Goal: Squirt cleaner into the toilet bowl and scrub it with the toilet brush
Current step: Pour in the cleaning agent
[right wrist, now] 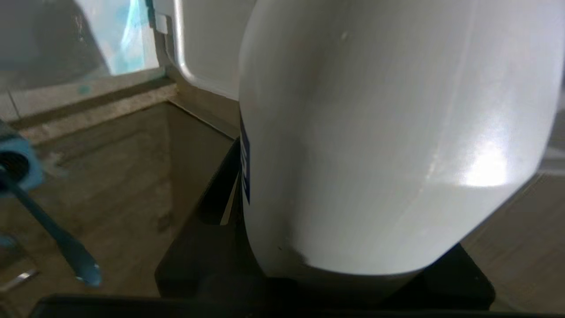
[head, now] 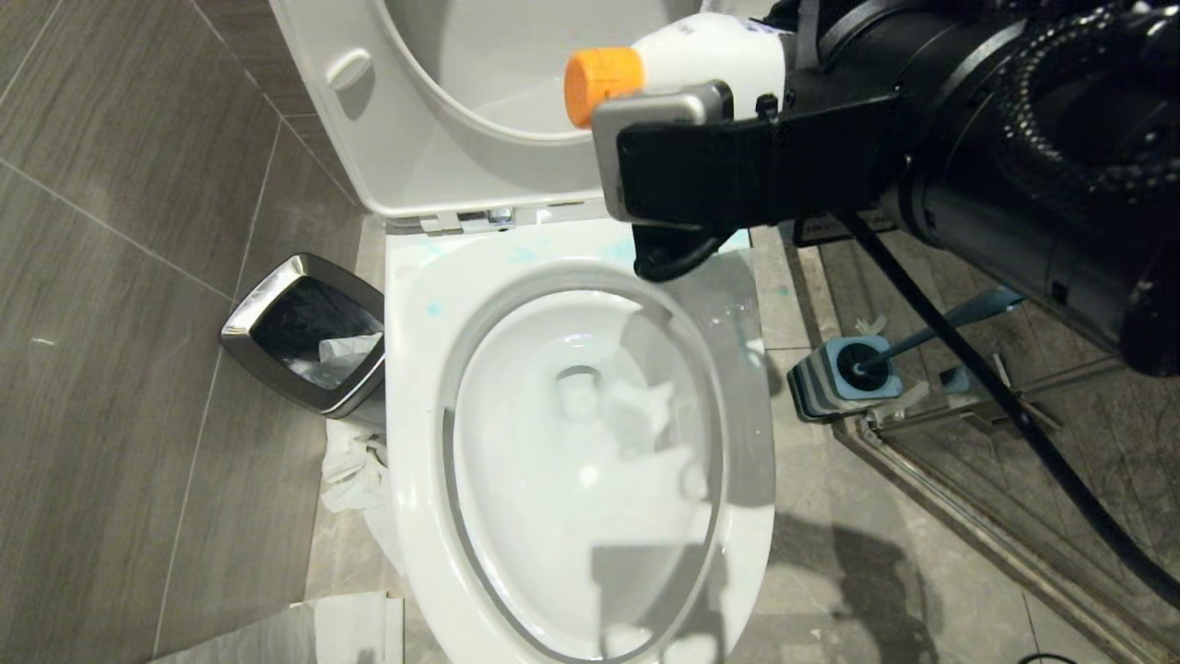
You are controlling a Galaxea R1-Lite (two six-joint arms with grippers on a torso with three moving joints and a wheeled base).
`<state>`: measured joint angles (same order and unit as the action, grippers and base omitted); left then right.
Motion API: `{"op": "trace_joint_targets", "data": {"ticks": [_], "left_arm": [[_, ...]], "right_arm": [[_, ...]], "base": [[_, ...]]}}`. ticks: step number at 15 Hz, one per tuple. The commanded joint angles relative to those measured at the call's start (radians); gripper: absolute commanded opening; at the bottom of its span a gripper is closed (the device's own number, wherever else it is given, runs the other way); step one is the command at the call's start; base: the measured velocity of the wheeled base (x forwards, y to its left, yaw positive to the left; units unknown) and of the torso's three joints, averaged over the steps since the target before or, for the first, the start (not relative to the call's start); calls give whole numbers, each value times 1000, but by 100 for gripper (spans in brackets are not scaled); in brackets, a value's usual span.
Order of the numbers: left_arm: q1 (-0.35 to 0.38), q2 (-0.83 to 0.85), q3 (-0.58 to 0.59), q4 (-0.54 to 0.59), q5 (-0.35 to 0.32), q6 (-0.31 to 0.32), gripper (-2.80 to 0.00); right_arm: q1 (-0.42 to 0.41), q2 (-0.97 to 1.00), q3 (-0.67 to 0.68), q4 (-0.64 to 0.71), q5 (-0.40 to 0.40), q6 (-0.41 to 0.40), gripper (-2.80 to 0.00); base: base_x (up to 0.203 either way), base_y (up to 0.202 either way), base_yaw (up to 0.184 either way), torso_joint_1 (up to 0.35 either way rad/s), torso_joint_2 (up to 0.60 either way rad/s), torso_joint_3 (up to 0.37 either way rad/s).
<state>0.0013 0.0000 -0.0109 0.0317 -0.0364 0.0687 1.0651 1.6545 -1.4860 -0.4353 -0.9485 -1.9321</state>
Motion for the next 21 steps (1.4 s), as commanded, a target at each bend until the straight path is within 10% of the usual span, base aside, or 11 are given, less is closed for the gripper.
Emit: {"op": "trace_joint_targets", "data": {"ticks": [1, 11, 21], "left_arm": [[0, 2, 0, 1, 0, 0, -280], [0, 2, 0, 1, 1, -1, -280], [0, 2, 0, 1, 0, 2, -280]], "right_arm": [[-2, 20, 18, -3, -6, -101, -280], [-1, 108, 28, -490, -24, -771, -280], [3, 105, 41, -502, -16, -828, -280]], "base": [[0, 0, 0, 0, 0, 0], [0, 0, 0, 0, 0, 0], [0, 0, 0, 0, 0, 0]]}}
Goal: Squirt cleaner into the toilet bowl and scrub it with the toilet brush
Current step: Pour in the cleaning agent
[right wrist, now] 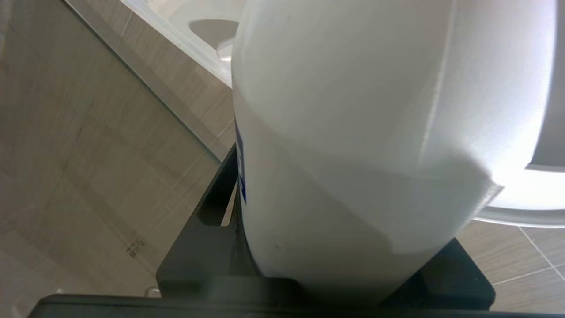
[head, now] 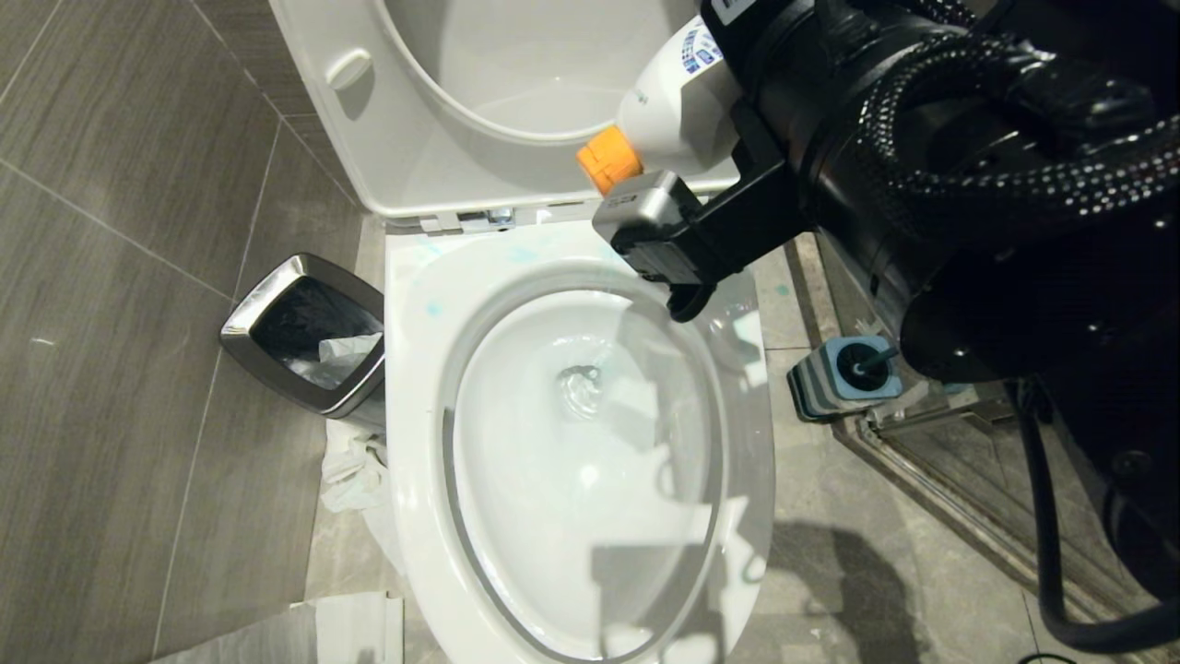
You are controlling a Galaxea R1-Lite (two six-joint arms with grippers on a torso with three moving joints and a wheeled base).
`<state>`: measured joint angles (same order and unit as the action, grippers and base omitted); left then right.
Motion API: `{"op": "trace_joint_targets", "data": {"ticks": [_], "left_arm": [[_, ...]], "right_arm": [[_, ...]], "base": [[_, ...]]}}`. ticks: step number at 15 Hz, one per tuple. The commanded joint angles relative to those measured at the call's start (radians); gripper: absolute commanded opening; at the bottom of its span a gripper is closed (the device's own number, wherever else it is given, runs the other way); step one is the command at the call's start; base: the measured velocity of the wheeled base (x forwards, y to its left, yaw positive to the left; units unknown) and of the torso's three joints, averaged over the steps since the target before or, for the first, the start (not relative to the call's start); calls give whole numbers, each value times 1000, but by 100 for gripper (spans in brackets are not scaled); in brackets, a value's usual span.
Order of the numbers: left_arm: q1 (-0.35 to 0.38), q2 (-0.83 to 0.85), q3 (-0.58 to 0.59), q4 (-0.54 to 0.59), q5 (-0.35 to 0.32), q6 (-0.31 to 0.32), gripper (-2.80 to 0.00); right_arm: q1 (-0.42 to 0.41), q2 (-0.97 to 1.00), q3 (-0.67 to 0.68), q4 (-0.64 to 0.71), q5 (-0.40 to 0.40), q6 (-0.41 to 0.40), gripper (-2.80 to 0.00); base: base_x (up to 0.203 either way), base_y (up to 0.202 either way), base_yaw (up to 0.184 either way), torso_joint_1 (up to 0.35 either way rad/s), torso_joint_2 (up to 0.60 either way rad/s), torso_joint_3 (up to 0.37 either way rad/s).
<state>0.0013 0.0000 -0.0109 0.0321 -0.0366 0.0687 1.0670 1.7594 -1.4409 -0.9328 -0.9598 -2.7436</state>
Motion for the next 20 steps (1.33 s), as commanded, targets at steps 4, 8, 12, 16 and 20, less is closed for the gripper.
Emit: {"op": "trace_joint_targets", "data": {"ticks": [4, 8, 12, 16, 20], "left_arm": [[0, 2, -1, 0, 0, 2, -280], [0, 2, -1, 0, 0, 3, -280], [0, 2, 0, 0, 0, 0, -280], [0, 2, 0, 0, 0, 0, -280], [0, 2, 0, 0, 0, 2, -280]], "right_arm": [[4, 26, -14, -8, -4, -16, -280], [12, 117, -82, -53, -5, -16, -280], [34, 188, -147, -67, -7, -16, -280], [35, 237, -207, -66, -8, -16, -280], [36, 277, -239, -67, -8, -16, -280]], "base": [[0, 0, 0, 0, 0, 0], [0, 0, 0, 0, 0, 0], [0, 0, 0, 0, 0, 0], [0, 0, 0, 0, 0, 0], [0, 0, 0, 0, 0, 0]]}}
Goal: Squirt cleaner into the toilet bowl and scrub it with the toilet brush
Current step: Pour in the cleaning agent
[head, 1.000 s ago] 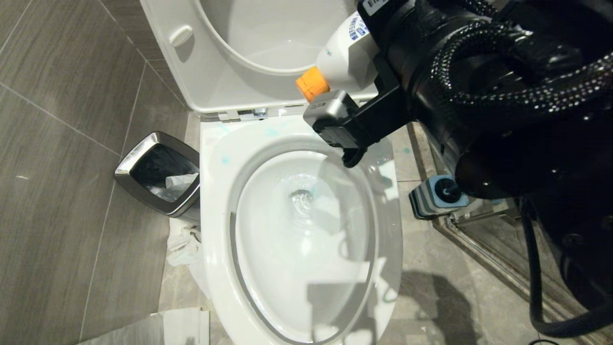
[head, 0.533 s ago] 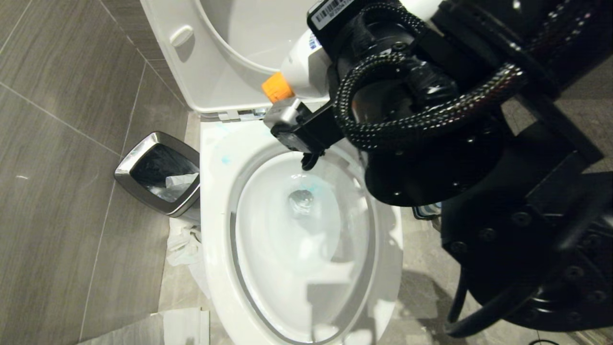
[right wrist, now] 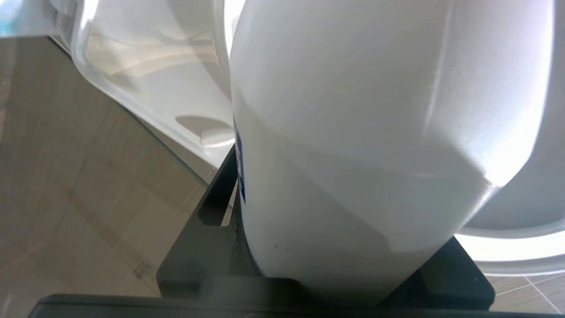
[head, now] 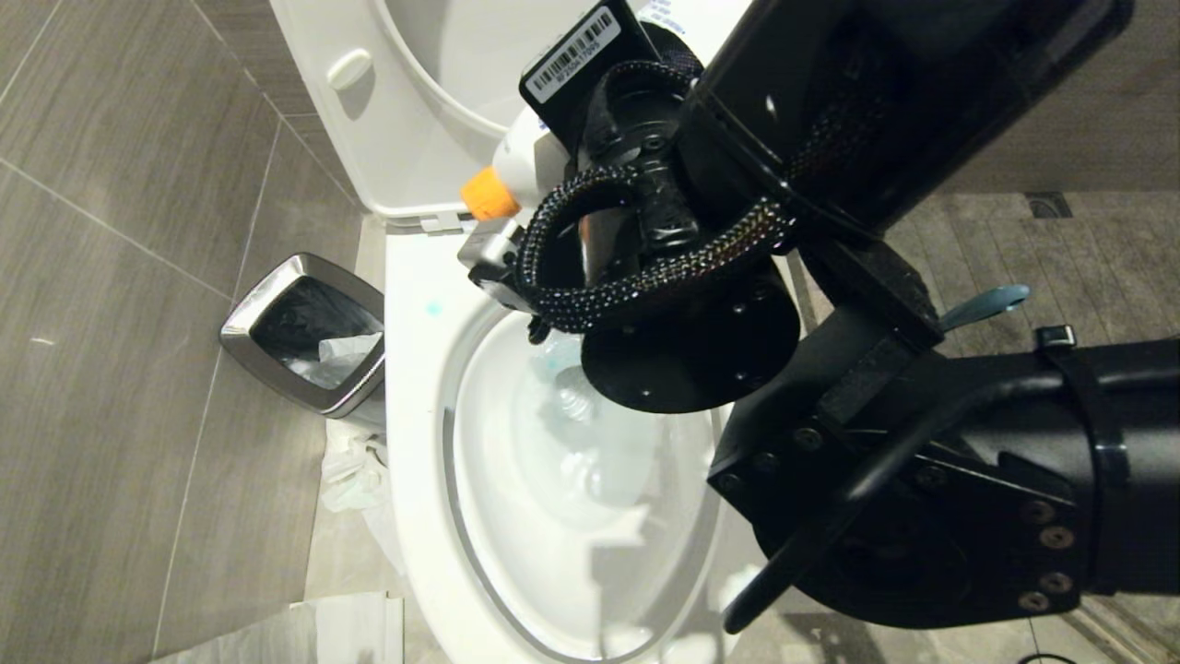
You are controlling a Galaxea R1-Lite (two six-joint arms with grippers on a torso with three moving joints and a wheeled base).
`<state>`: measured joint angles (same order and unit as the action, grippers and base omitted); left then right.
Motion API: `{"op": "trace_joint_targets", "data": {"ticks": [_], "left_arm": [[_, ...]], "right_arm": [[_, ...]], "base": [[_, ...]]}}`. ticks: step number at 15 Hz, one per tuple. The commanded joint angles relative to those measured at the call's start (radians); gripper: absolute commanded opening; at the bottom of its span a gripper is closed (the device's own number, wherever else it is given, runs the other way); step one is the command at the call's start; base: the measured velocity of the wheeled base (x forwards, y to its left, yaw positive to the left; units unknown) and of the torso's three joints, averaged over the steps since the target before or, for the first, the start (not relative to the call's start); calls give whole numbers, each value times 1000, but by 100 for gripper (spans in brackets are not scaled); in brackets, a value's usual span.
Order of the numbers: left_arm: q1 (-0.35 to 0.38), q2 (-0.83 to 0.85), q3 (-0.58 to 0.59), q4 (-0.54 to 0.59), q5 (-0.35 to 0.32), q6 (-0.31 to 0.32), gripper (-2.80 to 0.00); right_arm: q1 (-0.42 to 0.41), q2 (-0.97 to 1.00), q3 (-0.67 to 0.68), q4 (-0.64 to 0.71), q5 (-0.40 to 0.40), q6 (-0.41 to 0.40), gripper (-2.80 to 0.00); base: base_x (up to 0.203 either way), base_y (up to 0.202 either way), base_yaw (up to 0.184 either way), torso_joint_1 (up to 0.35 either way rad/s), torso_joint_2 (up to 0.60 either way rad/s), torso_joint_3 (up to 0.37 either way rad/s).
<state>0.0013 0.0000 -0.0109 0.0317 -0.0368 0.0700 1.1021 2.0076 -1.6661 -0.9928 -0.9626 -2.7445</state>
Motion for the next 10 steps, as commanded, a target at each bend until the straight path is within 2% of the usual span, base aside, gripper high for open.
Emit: {"op": "trace_joint_targets", "data": {"ticks": [1, 6, 10], "left_arm": [[0, 2, 0, 1, 0, -1, -280], [0, 2, 0, 1, 0, -1, -280], [0, 2, 0, 1, 0, -1, -280]], "right_arm": [[6, 38, -25, -7, -7, -16, -280], [39, 63, -33, -6, -10, -16, -280], [62, 51, 13, -8, -21, -16, -280]], "base": [[0, 0, 0, 0, 0, 0], [0, 0, 0, 0, 0, 0], [0, 0, 0, 0, 0, 0]]}}
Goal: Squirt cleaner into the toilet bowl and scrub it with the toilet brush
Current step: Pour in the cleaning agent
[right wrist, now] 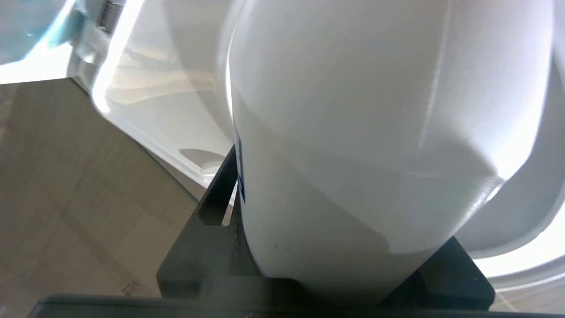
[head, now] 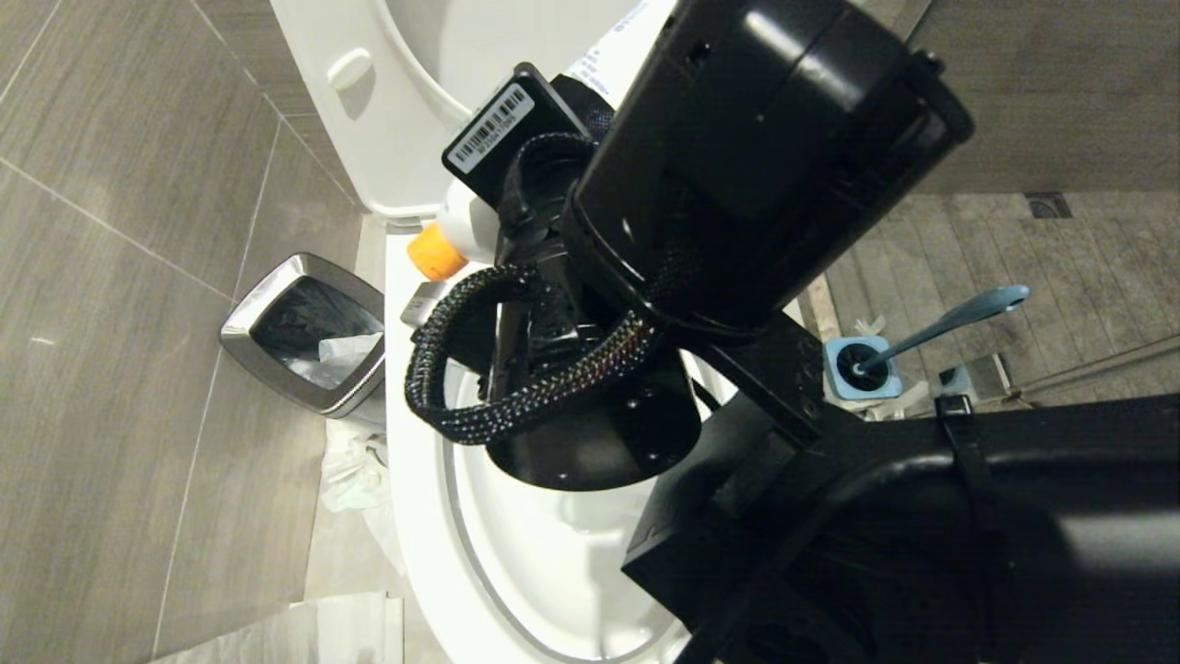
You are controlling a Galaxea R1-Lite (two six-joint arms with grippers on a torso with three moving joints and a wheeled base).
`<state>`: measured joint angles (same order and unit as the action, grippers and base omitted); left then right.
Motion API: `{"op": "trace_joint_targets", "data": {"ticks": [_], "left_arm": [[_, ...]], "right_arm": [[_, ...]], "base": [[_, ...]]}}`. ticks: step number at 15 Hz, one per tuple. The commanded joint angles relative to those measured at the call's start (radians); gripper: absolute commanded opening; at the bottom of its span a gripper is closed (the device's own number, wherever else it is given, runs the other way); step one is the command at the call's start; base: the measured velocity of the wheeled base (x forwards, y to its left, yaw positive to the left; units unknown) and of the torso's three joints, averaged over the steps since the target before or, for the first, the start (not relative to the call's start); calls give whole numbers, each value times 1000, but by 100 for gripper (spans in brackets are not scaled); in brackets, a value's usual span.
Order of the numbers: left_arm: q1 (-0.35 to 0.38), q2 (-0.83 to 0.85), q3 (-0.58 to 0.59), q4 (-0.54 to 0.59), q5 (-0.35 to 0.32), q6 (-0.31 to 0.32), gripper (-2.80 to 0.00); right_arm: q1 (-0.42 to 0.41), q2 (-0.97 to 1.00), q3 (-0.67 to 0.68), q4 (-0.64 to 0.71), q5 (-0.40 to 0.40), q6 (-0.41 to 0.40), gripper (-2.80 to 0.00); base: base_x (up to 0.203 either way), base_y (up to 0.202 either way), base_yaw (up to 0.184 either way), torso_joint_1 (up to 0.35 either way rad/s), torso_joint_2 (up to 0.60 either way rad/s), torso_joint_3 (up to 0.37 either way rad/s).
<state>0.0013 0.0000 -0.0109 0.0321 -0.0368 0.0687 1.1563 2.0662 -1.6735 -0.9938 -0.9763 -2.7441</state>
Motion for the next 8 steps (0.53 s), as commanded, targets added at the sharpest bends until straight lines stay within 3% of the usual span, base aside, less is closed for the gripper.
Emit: {"op": "trace_joint_targets", "data": {"ticks": [1, 8], "left_arm": [[0, 2, 0, 0, 0, 0, -280], [0, 2, -1, 0, 0, 3, -280]], "right_arm": [[17, -24, 47, -8, -10, -16, -280], [71, -161, 275, -8, -52, -16, -280]], "base": [[0, 0, 0, 0, 0, 0], [0, 0, 0, 0, 0, 0]]}}
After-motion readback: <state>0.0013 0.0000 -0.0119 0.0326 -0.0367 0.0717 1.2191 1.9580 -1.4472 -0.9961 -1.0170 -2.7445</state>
